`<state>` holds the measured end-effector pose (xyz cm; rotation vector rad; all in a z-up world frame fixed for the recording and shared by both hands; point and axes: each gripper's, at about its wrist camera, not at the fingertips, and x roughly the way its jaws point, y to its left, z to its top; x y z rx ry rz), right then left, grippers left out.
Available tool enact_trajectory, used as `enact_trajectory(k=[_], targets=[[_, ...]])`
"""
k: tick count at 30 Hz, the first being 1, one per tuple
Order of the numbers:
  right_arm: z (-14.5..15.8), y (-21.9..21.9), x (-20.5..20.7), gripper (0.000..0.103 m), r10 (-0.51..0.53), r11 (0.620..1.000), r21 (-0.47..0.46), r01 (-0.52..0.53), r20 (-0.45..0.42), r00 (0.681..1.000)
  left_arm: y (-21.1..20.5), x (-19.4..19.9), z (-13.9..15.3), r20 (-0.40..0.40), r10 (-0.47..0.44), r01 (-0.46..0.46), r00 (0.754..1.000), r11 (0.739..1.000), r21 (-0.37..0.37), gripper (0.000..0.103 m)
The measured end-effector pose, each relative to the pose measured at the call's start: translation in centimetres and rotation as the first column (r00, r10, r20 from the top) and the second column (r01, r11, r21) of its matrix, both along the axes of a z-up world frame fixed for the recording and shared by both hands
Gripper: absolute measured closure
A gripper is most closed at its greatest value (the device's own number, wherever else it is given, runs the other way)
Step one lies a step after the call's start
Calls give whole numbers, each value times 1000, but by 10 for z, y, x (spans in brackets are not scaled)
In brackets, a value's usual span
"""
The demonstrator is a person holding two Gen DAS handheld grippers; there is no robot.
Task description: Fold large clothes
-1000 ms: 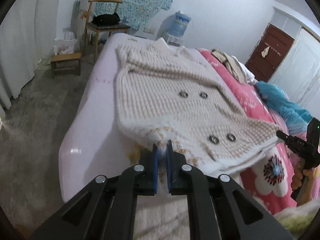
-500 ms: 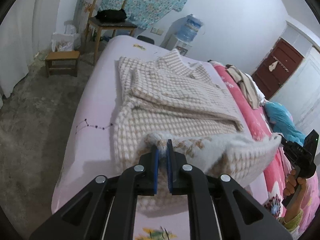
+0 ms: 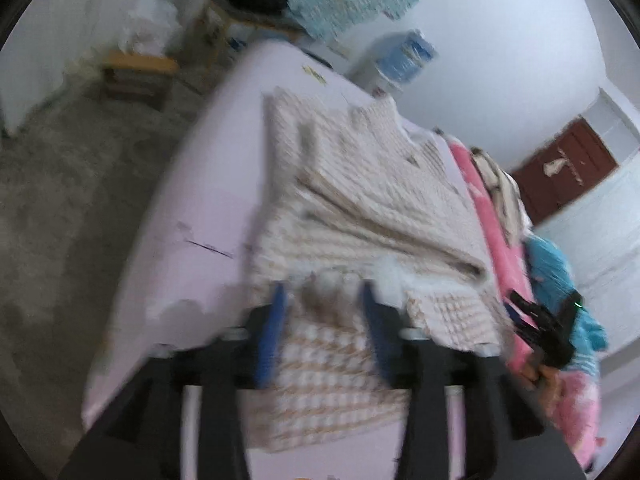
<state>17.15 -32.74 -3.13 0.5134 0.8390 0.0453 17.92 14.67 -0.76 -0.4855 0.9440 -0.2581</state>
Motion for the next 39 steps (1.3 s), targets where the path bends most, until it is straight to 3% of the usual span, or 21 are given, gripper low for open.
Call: enact_trajectory(k=[4,6,10,13,17,21,26,30,32,34,37,39], targets=[[14,-6,-33,38,-5,1000,-4,6,21,1000,15,-22,6,10,23,-22,1000,999,-45,55],[18,-8,-51,31,-6,1000,10,5,27,1000,14,-35,4,-1,2,-2,1000,997,-72,55],[19,-10,-96,27,-17,999,41,17,13,1000,-3,-66,-19,-58,-100,87,993,976,-201,53],[3,-10,-118,27,-36,994,100,39,-30,999,-14,-80,-41,-96,-117,87,988,959,-270,45],[-25,-9,-119,27,-62,981,178,80,-103,993,-12,-76,-65,-131,-34,-14,991,936,-351,45],[-30,-9,-112,30,-85,978,185,100,-89,992,-2,-72,-77,-111,46,-92,993,885,-457,45],[-33,-15,-102,40,-154,966,204,162,-55,987,-2,-78,-79,-89,139,-164,986,859,-485,47],[-36,-16,-99,48,-198,965,164,202,-41,979,-6,-78,-79,-109,231,-256,967,868,-426,69],[-35,-10,-94,50,-211,969,123,213,-29,977,-7,-76,-77,-108,250,-272,962,878,-394,74],[-33,-4,-89,56,-214,975,63,215,-19,977,-15,-72,-70,-82,256,-269,963,917,-295,81],[-31,5,-83,76,-204,979,-16,204,-15,979,-34,-69,-55,-7,235,-235,972,967,-98,92],[-15,16,-86,87,-185,978,-92,186,24,982,-44,-71,-43,55,206,-206,977,979,-2,94]])
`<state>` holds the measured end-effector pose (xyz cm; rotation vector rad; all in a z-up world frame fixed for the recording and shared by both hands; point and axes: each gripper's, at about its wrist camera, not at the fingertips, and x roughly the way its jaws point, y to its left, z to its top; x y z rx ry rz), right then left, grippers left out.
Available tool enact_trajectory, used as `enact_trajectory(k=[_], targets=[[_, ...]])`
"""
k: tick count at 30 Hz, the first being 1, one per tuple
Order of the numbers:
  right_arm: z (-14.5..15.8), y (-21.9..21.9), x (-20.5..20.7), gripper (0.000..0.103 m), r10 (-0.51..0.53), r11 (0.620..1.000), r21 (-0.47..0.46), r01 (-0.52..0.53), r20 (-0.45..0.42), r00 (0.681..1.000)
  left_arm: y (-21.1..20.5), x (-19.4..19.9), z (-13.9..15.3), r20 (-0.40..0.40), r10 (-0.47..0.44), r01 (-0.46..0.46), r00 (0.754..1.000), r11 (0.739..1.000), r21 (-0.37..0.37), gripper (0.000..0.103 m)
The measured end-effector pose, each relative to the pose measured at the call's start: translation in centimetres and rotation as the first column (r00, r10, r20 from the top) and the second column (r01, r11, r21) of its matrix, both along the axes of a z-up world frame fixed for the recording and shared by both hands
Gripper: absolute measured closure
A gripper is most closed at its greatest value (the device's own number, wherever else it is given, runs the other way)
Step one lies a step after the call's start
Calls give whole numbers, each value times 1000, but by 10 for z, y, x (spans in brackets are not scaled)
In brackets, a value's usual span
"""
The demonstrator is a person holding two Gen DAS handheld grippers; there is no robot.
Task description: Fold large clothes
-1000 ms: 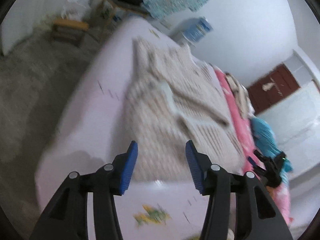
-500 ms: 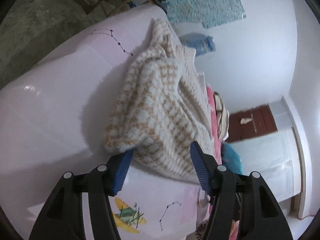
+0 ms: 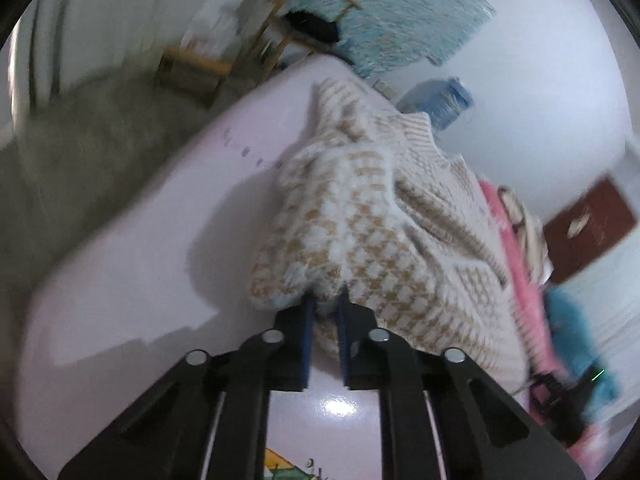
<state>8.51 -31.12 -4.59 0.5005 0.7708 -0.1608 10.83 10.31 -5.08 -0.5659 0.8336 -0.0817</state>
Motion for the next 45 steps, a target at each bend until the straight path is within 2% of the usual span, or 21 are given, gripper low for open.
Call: enact_trajectory(k=[1,6,10,13,15,16,18,19,20,23,26,27,29,31,33,35,37,38,40,42,45], targets=[[10,3,-6,88,7,1000,-26,-6,23,1000,-4,-7,12,46,-15,12,999,999,51,95],[54,10,-30,95,34,998,-50,-28,123,992,-13,-42,58,205,-81,45,975,984,174,96],[73,17,-52,95,65,997,-45,-58,162,985,-4,-68,82,251,-104,55,962,979,196,96],[74,15,-71,95,75,997,-4,-76,157,985,14,-89,87,214,-111,81,971,987,141,96],[64,8,-79,91,88,995,44,-93,119,989,28,-98,73,134,-109,100,985,992,72,95],[52,4,-79,88,104,992,70,-109,69,992,32,-98,65,93,-116,112,989,993,48,94],[28,-5,-77,69,86,992,95,-82,-37,996,44,-95,40,2,-123,123,992,992,-26,91],[14,-13,-77,69,54,995,91,-44,-113,992,56,-96,25,-57,-102,97,993,992,-79,91],[10,-18,-79,68,39,995,95,-26,-139,990,67,-97,17,-85,-72,63,994,992,-110,91],[21,-34,-91,57,-12,996,90,23,-118,993,107,-114,24,-53,56,-62,997,990,-125,86],[50,-32,-94,56,-28,999,-27,27,-70,997,123,-121,49,28,100,-99,995,994,-45,84],[56,-25,-90,56,-7,999,-50,4,-54,998,119,-118,57,53,80,-79,995,997,-22,84],[66,4,-74,56,106,992,-71,-107,-22,994,92,-101,71,109,-45,45,993,999,-4,84],[65,49,-52,57,272,957,-94,-273,-18,962,57,-85,76,137,-187,190,973,982,-4,84],[55,92,-34,57,385,909,-151,-389,-54,921,14,-71,74,129,-344,344,930,939,24,84],[35,137,-18,57,480,840,-211,-500,-142,866,-34,-59,65,84,-478,468,875,877,109,84],[16,156,-13,58,518,801,-229,-553,-197,832,-63,-53,43,-16,-524,516,851,832,206,84],[2,161,-9,58,517,792,-231,-565,-238,822,-67,-48,29,-72,-519,521,852,823,226,84],[-18,157,-1,58,512,796,-200,-572,-284,811,-62,-39,5,-127,-506,521,853,837,167,83],[-14,150,4,58,514,807,-164,-567,-277,812,-50,-34,9,-108,-500,510,859,853,110,83],[7,138,5,58,497,822,-186,-538,-227,838,-41,-30,30,-36,-478,477,878,864,158,81]])
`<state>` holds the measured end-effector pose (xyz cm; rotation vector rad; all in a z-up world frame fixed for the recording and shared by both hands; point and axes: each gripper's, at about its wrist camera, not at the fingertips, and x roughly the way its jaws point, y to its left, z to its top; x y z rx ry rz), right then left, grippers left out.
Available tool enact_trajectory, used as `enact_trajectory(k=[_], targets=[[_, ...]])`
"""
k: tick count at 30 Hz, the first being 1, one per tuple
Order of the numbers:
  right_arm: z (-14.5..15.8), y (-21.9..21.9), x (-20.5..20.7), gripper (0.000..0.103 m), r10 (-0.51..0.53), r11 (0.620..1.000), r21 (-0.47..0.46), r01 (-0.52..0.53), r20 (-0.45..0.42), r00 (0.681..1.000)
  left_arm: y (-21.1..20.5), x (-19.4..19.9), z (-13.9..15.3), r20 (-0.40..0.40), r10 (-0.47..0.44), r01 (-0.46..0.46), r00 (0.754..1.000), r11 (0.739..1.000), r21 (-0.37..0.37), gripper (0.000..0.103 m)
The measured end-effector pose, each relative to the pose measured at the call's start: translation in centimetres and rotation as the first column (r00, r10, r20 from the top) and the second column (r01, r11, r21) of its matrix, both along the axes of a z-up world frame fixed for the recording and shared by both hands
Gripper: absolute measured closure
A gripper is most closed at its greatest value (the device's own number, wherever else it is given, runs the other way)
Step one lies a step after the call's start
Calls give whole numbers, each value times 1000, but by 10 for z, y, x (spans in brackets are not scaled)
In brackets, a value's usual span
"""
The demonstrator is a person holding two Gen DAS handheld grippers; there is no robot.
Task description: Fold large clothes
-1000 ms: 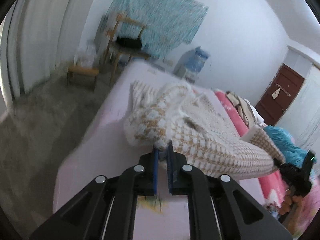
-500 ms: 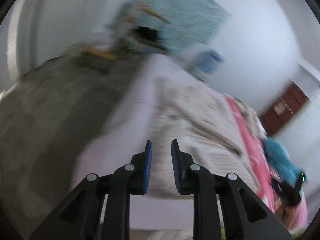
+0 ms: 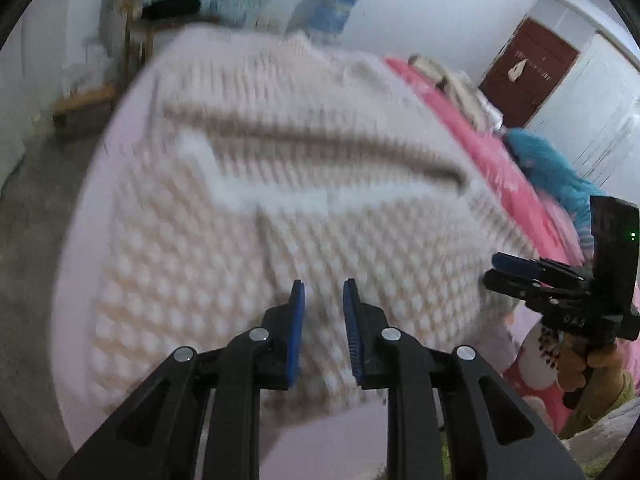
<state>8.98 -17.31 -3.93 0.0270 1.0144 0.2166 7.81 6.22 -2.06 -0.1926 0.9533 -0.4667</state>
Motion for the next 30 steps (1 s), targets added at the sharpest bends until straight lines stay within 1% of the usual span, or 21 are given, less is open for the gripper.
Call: enact_trajectory(k=[1,2,3,4,5,6,8,10,12,14,15,16,17,18,20,22,24,26,27,28,30], targets=[[5,-4,3,58,-7,1000,9,7,24,1000,1,6,3,12,9,-9,1000,1000,0,77],[4,-9,8,58,-18,1000,9,17,34,999,3,12,1,10,28,-28,1000,999,18,75],[-4,-12,17,58,-26,1000,6,26,15,1000,1,20,-4,-7,47,-46,999,998,43,75],[-14,-13,19,58,-26,1000,14,27,-9,1000,0,31,-18,-49,72,-68,996,994,88,75],[-26,-17,25,58,-32,999,30,33,-40,999,2,38,-27,-60,77,-73,995,995,74,75],[-33,-20,27,58,-39,998,47,41,-51,998,7,38,-26,-33,85,-83,996,996,34,75],[-24,-21,27,58,-25,998,50,27,-56,998,11,44,-20,-55,85,-83,995,996,33,75],[-8,-31,26,57,-54,998,25,54,0,999,18,47,-8,1,116,-116,993,993,21,74],[-5,-46,31,55,-96,995,36,95,35,995,30,54,-7,25,157,-157,987,988,6,68],[-15,-77,42,55,-207,974,97,203,29,978,51,69,-19,-28,217,-218,976,974,-60,68],[-21,-88,45,56,-236,966,116,233,16,972,60,77,-30,-70,228,-234,971,966,-110,68],[-35,-103,52,60,-283,946,159,283,-27,959,65,81,-36,-87,217,-229,972,960,-160,68],[-39,-109,53,62,-300,931,205,301,-37,953,71,83,-36,-89,217,-231,972,952,-202,68],[-37,-115,53,62,-317,913,258,317,-44,947,72,86,-34,-107,212,-230,971,951,-205,68],[-29,-113,54,62,-318,916,239,323,-59,946,70,83,-28,-103,218,-234,970,956,-179,68],[-18,-109,50,54,-317,917,240,317,-41,948,67,77,-14,-61,241,-247,969,957,-150,68],[-8,-100,45,47,-283,926,254,280,-27,959,58,67,5,-13,205,-205,979,965,-166,68],[-6,-87,42,42,-225,936,268,227,-39,974,51,58,13,-10,132,-131,991,969,-208,61],[-8,-78,43,42,-188,941,278,195,-52,981,45,54,13,-35,62,-68,997,967,-245,58],[-12,-67,44,42,-165,943,283,176,-62,984,39,51,9,-64,24,-40,998,967,-253,58],[-21,-56,51,42,-136,949,274,154,-83,987,25,49,-4,-123,5,-32,992,975,-220,58]])
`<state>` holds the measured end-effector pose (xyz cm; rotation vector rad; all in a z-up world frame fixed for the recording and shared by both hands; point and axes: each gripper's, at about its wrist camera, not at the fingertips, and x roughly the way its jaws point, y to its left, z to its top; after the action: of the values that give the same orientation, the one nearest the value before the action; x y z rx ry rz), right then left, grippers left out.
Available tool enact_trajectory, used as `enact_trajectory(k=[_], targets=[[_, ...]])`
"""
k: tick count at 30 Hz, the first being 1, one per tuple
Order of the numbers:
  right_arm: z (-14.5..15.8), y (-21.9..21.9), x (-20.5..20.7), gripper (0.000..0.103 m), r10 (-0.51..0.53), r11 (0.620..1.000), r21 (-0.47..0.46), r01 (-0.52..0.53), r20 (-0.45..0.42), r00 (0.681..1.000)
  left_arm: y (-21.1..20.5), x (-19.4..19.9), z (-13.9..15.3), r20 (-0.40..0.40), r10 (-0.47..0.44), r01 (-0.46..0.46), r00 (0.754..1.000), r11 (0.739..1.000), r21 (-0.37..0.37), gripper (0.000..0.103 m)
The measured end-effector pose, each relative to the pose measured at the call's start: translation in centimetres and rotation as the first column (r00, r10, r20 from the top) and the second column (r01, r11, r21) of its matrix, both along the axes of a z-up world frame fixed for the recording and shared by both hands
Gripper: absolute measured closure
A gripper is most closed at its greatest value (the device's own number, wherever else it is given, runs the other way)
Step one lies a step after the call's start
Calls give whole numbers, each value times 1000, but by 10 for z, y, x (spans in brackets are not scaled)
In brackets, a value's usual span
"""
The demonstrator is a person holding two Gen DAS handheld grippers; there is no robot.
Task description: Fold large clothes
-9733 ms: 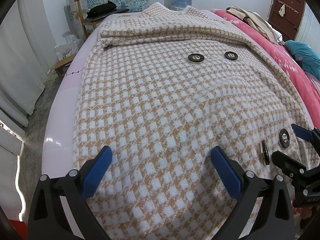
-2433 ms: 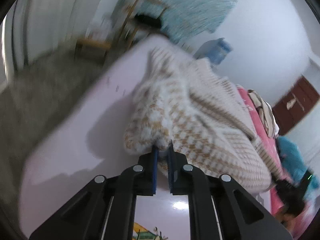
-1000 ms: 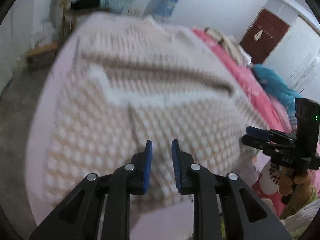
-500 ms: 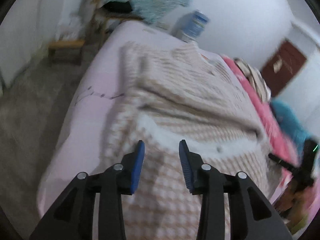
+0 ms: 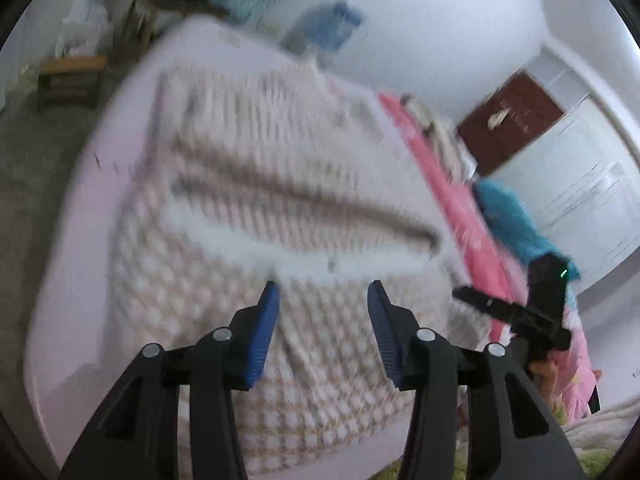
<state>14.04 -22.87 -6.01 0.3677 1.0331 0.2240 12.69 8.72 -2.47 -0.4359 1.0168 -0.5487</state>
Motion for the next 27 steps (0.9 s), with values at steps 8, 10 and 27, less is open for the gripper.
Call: enact_trajectory(k=[8,10,27], targets=[[-16,12,1,87,3,996,-92,-5,-26,1000,-30,-10,-19,43,35,-44,998,968,248,92],[-14,5,-6,96,0,996,-85,-2,-19,1000,-34,-9,-19,50,38,-49,998,968,247,100],[-6,10,1,93,6,976,-218,5,49,999,-27,9,-18,125,56,-91,991,950,298,96]])
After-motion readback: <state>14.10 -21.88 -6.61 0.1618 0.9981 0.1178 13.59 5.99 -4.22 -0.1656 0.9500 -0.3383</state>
